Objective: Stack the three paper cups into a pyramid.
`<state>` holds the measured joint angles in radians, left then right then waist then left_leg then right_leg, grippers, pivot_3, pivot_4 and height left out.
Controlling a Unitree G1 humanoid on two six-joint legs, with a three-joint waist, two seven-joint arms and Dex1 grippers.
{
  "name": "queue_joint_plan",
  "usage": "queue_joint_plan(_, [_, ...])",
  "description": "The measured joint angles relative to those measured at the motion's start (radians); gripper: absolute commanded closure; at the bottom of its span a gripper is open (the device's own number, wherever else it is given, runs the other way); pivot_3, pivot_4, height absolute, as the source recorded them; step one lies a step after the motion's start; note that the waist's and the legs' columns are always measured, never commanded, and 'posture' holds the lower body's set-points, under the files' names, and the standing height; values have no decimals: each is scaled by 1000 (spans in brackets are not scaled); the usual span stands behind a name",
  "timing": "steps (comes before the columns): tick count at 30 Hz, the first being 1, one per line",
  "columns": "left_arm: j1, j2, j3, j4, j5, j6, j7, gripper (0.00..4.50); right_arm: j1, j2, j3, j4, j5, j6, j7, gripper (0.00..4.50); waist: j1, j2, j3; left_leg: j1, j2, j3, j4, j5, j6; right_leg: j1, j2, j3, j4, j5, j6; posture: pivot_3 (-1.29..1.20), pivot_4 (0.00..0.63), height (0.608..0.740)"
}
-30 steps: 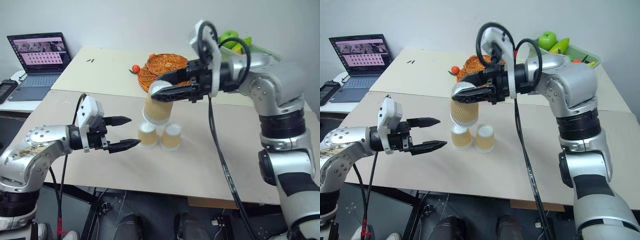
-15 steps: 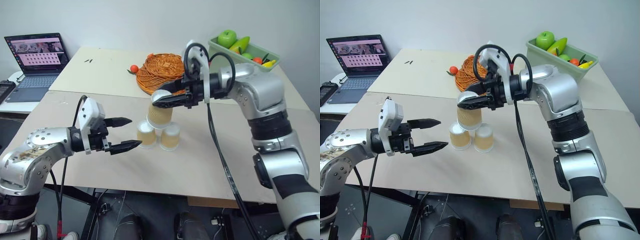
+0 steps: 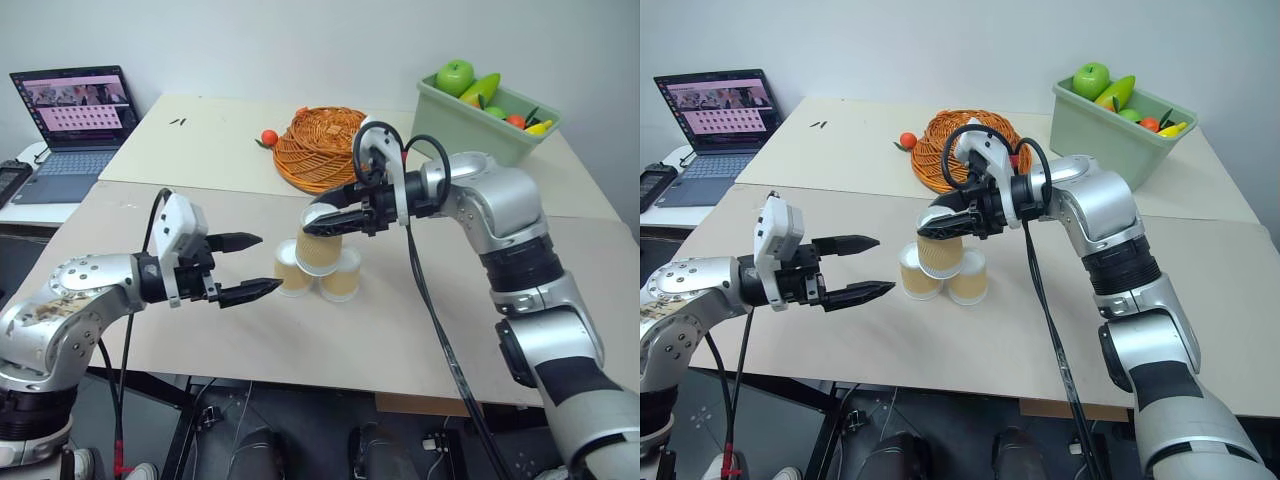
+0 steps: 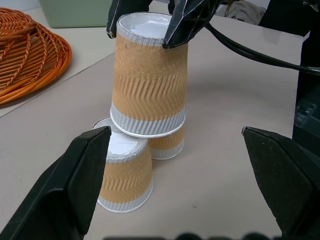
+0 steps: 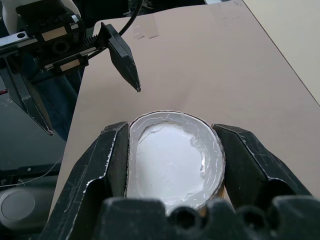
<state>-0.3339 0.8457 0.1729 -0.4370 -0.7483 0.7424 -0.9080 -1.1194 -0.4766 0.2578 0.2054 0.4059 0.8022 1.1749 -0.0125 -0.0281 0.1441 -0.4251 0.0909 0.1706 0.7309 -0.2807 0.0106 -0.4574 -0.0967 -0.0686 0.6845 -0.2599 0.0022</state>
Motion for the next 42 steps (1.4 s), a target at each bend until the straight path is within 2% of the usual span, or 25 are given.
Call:
queue_joint_plan(2, [0, 0, 0, 0, 0, 0, 0, 0, 1, 1, 0, 0, -2, -6, -1, 247, 0, 0, 0, 0, 0, 0, 0, 0, 0, 0, 0, 0, 0, 0, 0, 0, 150, 693])
queue_joint_plan(3, [0, 0, 0, 0, 0, 0, 0, 0, 2, 1, 0, 0, -2, -10, -1, 95, 0, 0, 0, 0, 0, 0, 0, 0, 0, 0, 0, 0, 0, 0, 0, 0, 150, 693])
queue_joint_plan(9, [0, 0, 0, 0, 0, 0, -1, 0, -8, 1, -61, -5, 49, 11, 5, 95, 0, 0, 0, 0, 0, 0, 0, 0, 0, 0, 0, 0, 0, 0, 0, 0, 150, 693])
queue_joint_plan(14, [1, 0, 0, 0, 0, 0, 2, 0, -111, -24, -188, -4, 152, 87, 8, 95, 0, 0, 0, 0, 0, 0, 0, 0, 0, 0, 0, 0, 0, 0, 0, 0, 150, 693])
queue_joint_plan(17, [34, -20, 23, -1, -1, 1, 37, 0, -206, -58, -342, 30, 238, 158, -51, 95, 1, 0, 0, 0, 0, -1, -1, 0, 0, 0, 0, 0, -1, 0, 0, 0, 150, 693])
queue_joint_plan(20, [96, -59, 86, -2, 0, 5, 118, 0, -218, -92, -486, 62, 279, 214, -184, 95, 2, -1, -1, 0, 0, -2, -1, 0, 0, 1, -1, 0, -1, 0, 0, 0, 150, 693])
queue_joint_plan(21, [116, -74, 110, -2, 2, 5, 150, 0, -198, -106, -507, 53, 272, 213, -228, 95, 1, -1, -1, 1, 0, -2, -1, 0, 0, 1, -1, 0, -1, 0, 0, 0, 150, 693])
queue_joint_plan(25, [208, -178, 217, 25, 92, -21, 355, 0, 86, -177, -457, -80, 77, 134, -445, 95, 1, -4, -3, 2, -1, -2, -2, 0, 0, 2, -3, 1, -1, 0, 0, 0, 150, 693])
queue_joint_plan(27, [211, -254, 253, 70, 177, -73, 494, 0, 247, -170, -419, -97, -49, 85, -602, 95, 1, -4, -3, 2, -4, -1, -2, 1, 0, 1, -6, 1, 2, 0, 0, 0, 150, 693])
queue_joint_plan(30, [179, -323, 284, 171, 265, -140, 635, 0, 378, -163, -363, -69, -184, 29, -745, 95, 2, -4, -3, 1, -6, 1, -2, 3, 1, 0, -8, -1, 3, 0, 1, 0, 150, 693])
queue_joint_plan(35, [14, -438, 305, 400, 414, -314, 878, 0, 461, -94, -377, 46, -284, -197, -919, 95, 0, -4, -3, 1, -7, 1, -1, 4, 2, 1, -8, -2, 3, 0, 1, 0, 150, 693])
queue_joint_plan(42, [-114, -485, 279, 618, 508, -475, 992, 0, 482, -34, -394, 155, -343, -369, -1028, 95, -5, -4, -3, 1, -6, 3, -1, 4, 2, 1, -8, -2, 3, 0, 2, 0, 150, 693])
